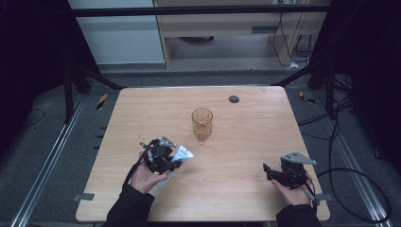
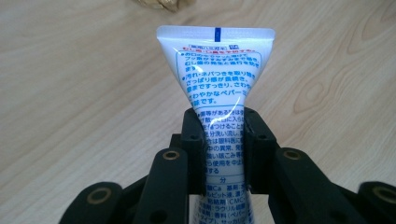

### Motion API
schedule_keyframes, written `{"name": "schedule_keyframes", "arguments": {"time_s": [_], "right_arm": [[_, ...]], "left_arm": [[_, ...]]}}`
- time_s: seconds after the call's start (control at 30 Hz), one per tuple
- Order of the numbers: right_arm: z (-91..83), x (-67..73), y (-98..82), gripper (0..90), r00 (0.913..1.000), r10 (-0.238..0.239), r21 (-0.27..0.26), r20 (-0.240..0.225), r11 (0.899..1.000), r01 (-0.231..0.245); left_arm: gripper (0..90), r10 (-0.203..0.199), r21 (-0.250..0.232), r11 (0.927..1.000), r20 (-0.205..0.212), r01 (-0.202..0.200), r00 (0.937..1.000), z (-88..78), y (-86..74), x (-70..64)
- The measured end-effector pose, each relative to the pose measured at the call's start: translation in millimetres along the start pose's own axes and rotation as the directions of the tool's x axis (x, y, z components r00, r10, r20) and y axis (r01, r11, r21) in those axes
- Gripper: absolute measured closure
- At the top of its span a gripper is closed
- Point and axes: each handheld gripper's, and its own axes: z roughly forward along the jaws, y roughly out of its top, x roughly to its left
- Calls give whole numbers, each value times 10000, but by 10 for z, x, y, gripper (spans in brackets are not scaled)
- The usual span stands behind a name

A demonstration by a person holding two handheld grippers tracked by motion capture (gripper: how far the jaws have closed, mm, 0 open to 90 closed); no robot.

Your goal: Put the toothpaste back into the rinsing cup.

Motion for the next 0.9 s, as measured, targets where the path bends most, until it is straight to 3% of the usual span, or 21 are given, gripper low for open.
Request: {"name": "schedule_keyframes", "arguments": {"time_s": [0.1,0.13,0.37,0.6,0.63,0.67,0.8,0.83,0.87,0.9], "right_arm": [[-1,-2,-2,254,10000,10,-43,28,10000,-9],[-1,-3,-5,249,10000,34,-71,16,10000,-34],[5,-8,-11,235,9999,35,-160,96,9999,-34],[-5,-1,-7,222,9998,123,-232,145,9997,-119],[-5,-1,-8,221,9998,118,-238,143,9997,-114],[-5,-1,-7,220,9998,112,-242,152,9996,-108],[3,4,-10,218,9999,47,-280,166,9996,-43],[3,4,-10,218,9999,47,-280,166,9996,-43],[7,7,-12,216,9999,28,-268,164,9996,-24],[10,7,-13,215,9999,14,-270,159,9996,-9]], "left_arm": [[731,-146,-431,9990,-166,139,9998,-55,3,12],[731,-238,-809,9965,-340,209,9991,-105,7,24],[730,-543,-1733,9841,-782,401,9955,-214,21,48],[729,-988,-2866,9563,-1281,585,9868,-320,93,70],[729,-988,-2866,9563,-1281,585,9868,-320,93,70],[729,-1072,-3117,9486,-1531,549,9824,-349,108,85],[729,-1404,-3703,9264,-1711,684,9752,-367,168,116],[728,-1404,-3703,9264,-1711,684,9752,-367,168,116],[728,-1533,-3950,9159,-1805,711,9716,-366,205,131],[728,-1620,-4078,9101,-1851,742,9693,-362,223,136]]}}
